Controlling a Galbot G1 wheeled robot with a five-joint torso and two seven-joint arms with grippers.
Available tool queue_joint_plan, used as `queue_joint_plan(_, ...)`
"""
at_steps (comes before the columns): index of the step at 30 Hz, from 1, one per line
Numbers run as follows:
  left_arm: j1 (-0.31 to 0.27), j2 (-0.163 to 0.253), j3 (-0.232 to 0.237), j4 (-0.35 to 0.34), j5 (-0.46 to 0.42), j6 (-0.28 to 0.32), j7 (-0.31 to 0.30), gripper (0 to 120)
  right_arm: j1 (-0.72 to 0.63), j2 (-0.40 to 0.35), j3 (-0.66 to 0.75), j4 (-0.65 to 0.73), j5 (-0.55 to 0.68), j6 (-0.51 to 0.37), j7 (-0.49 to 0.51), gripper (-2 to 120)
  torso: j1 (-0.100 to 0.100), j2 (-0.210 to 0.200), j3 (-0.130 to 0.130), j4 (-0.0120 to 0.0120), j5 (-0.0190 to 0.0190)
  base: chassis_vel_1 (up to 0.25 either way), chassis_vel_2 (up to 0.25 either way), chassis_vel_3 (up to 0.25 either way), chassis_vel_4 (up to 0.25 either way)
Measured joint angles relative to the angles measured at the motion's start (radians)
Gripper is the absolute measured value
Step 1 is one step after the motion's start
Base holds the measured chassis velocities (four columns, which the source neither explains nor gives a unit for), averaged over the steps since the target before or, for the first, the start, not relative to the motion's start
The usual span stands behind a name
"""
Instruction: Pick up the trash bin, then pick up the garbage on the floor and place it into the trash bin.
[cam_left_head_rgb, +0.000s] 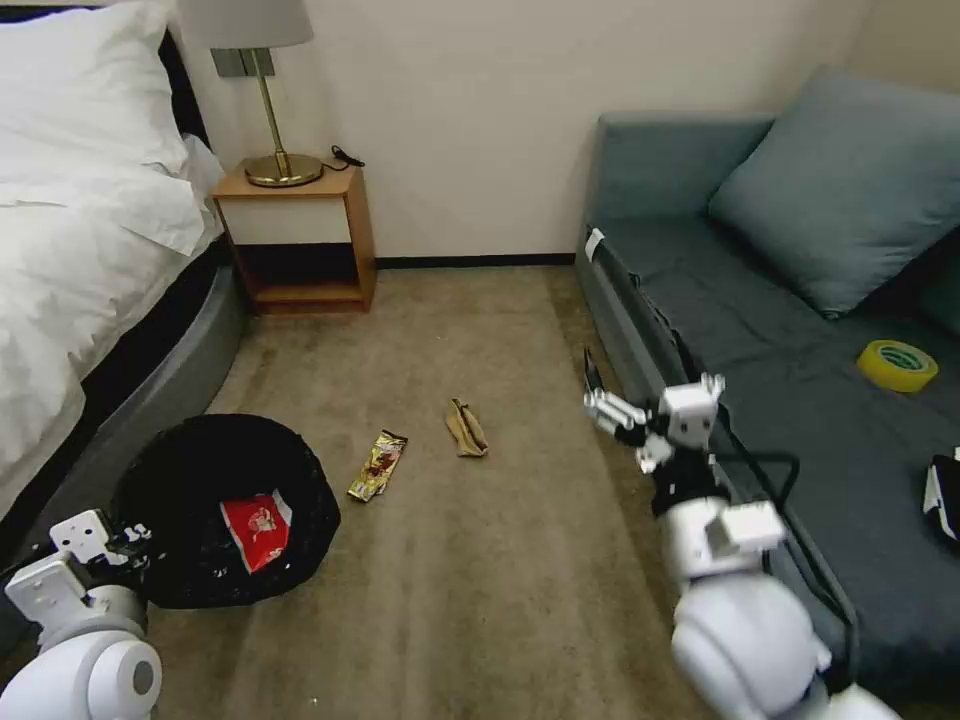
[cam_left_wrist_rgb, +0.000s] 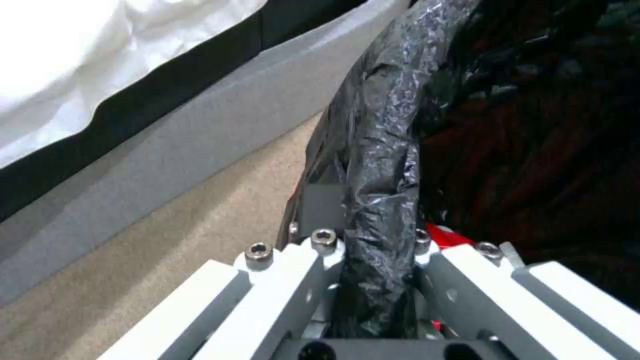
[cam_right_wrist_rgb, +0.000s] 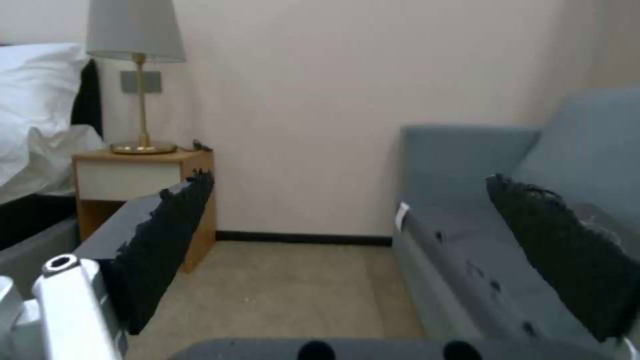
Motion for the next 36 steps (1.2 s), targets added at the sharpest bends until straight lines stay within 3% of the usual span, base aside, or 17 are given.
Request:
queue_joint_plan(2,-0.002,0.001,0.000,0.000,-0.001,0.000,0.000,3,-0.031,0.045,-0.012,-0.015,-0.037,0.023,-0.004,100,0.000,0.000,0.000,0.0000,0.0000,0.000,0.000,0.000,0.000)
queue_joint_plan(5,-0.004,0.002,0.000,0.000,-0.001,0.000,0.001,3,-0.039,0.054,-0.015,-0.027,-0.052,0.041,-0.023,100,0.000,0.000,0.000,0.0001,-0.0001,0.000,0.000,0.000,0.000)
queue_joint_plan(11,-0.009,0.000,0.002,0.000,-0.001,0.000,0.001,3,-0.026,0.041,-0.003,-0.056,-0.053,0.092,-0.061,100,0.000,0.000,0.000,0.0001,0.0000,0.000,0.000,0.000,0.000)
queue_joint_plan(19,-0.013,0.001,-0.002,0.010,-0.002,0.000,0.002,3,-0.001,0.040,-0.023,-0.079,-0.044,0.094,-0.069,100,0.000,0.000,0.000,0.0001,0.0001,-0.017,0.021,0.014,-0.014)
queue_joint_plan(36,-0.030,0.002,-0.002,0.033,-0.002,0.000,0.002,3,0.026,0.027,-0.036,-0.112,-0.033,0.090,-0.070,100,0.000,0.000,0.000,0.0000,0.0001,-0.181,0.179,0.186,-0.178)
